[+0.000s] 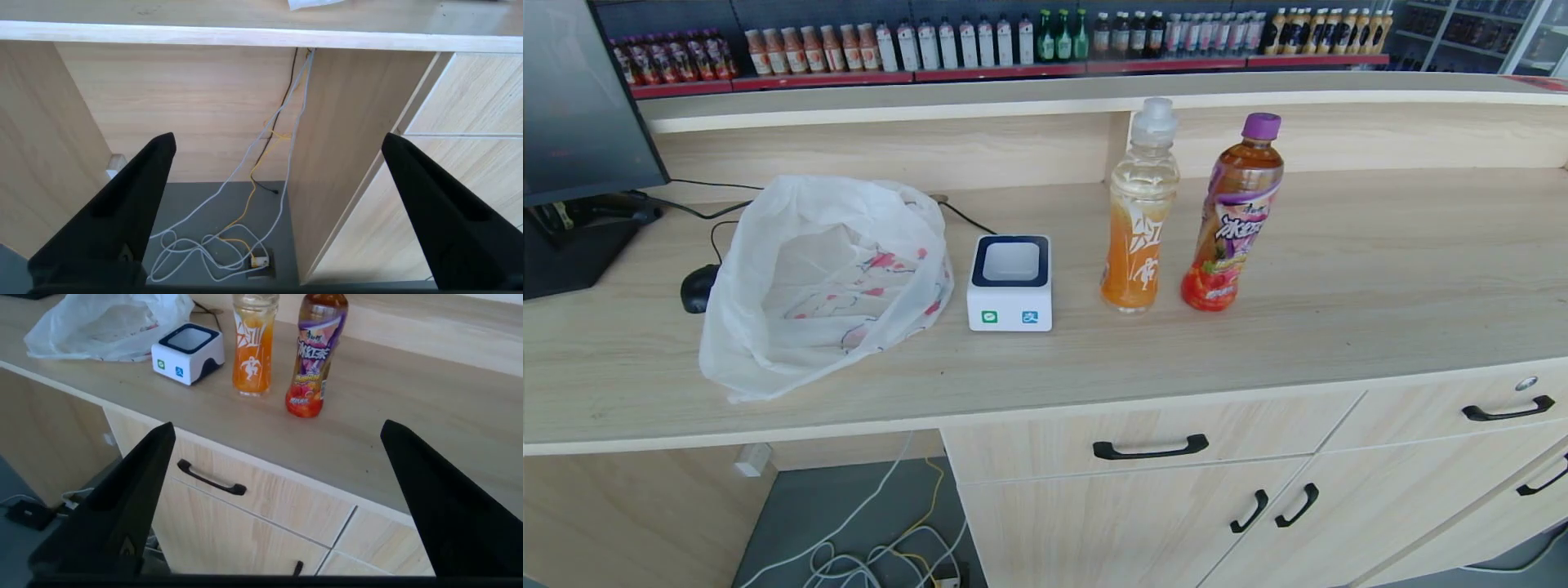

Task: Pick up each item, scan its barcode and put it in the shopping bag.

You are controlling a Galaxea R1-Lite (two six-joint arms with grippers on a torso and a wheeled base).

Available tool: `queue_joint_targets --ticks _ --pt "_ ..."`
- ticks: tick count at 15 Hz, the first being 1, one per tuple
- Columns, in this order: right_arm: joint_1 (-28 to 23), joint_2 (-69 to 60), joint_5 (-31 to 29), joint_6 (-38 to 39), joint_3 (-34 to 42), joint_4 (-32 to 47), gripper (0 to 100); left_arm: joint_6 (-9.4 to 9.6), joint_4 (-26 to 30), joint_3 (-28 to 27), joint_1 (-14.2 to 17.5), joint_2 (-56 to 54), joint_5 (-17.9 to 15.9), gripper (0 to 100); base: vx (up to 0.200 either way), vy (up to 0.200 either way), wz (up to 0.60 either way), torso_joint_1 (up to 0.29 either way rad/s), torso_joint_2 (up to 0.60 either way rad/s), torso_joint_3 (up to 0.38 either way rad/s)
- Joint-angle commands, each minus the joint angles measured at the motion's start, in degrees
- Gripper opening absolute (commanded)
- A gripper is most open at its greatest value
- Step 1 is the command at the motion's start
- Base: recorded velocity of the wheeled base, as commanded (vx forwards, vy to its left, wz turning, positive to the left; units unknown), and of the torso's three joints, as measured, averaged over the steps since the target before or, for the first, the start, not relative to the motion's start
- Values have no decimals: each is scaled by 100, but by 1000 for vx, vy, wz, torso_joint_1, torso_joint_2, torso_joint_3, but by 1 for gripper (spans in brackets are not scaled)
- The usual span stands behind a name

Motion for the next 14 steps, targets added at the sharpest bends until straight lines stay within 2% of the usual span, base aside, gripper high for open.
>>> queue_joint_targets --ticks 1,5,6,7,9,12,14 --pt "71 158 -1 25 -19 -5 100 -1 6 0 0 -2 0 100 0 0 0 0 0 0" --pt "264 562 -1 78 -54 -49 100 -1 -2 0 0 -2 0 100 0 0 0 0 0 0" --pt "396 667 -1 86 -107 -102 100 -1 6 0 0 -2 0 100 0 0 0 0 0 0" --pt "783 790 -1 148 -151 -207 100 -1 -2 0 0 -2 0 100 0 0 0 0 0 0" --pt "1205 940 -1 447 -151 -401 100 8 6 0 0 -2 0 100 0 0 0 0 0 0" --pt "1424 1221 -1 675 -125 -717 100 -1 6 0 0 -2 0 100 0 0 0 0 0 0" --pt "1662 1643 -1 719 -125 -1288 100 -1 6 0 0 -2 0 100 0 0 0 0 0 0"
